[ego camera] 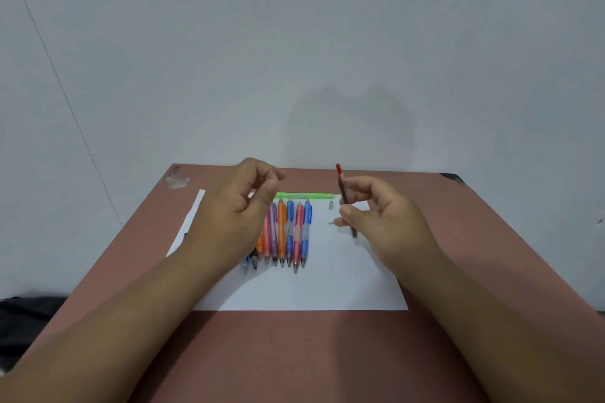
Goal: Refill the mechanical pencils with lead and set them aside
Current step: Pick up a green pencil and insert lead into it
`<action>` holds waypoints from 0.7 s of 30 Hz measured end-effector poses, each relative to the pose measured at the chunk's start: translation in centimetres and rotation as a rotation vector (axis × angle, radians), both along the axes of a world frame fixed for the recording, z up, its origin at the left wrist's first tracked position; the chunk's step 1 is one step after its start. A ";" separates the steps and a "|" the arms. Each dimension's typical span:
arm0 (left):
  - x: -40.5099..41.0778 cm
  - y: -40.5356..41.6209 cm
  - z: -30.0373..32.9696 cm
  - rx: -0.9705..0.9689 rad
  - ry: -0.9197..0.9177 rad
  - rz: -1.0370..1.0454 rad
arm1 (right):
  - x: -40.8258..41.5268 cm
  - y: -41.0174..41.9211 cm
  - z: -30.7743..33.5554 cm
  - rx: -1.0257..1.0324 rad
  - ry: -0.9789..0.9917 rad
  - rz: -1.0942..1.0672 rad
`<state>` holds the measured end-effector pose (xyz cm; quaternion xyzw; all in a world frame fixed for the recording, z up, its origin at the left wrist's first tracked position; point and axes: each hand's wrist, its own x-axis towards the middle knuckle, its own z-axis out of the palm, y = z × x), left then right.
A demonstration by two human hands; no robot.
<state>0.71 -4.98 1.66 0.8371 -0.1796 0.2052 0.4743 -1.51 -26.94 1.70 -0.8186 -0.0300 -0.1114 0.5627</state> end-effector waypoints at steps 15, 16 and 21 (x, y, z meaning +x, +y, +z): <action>0.6 0.5 -0.4 -0.116 0.065 0.035 | -0.1 0.3 0.0 0.240 0.063 0.165; 0.7 0.5 -0.4 -0.113 0.069 0.039 | -0.1 0.3 0.0 0.235 0.062 0.169; 0.9 0.8 -0.6 -0.125 0.092 0.041 | -0.1 0.2 0.2 0.163 0.087 0.171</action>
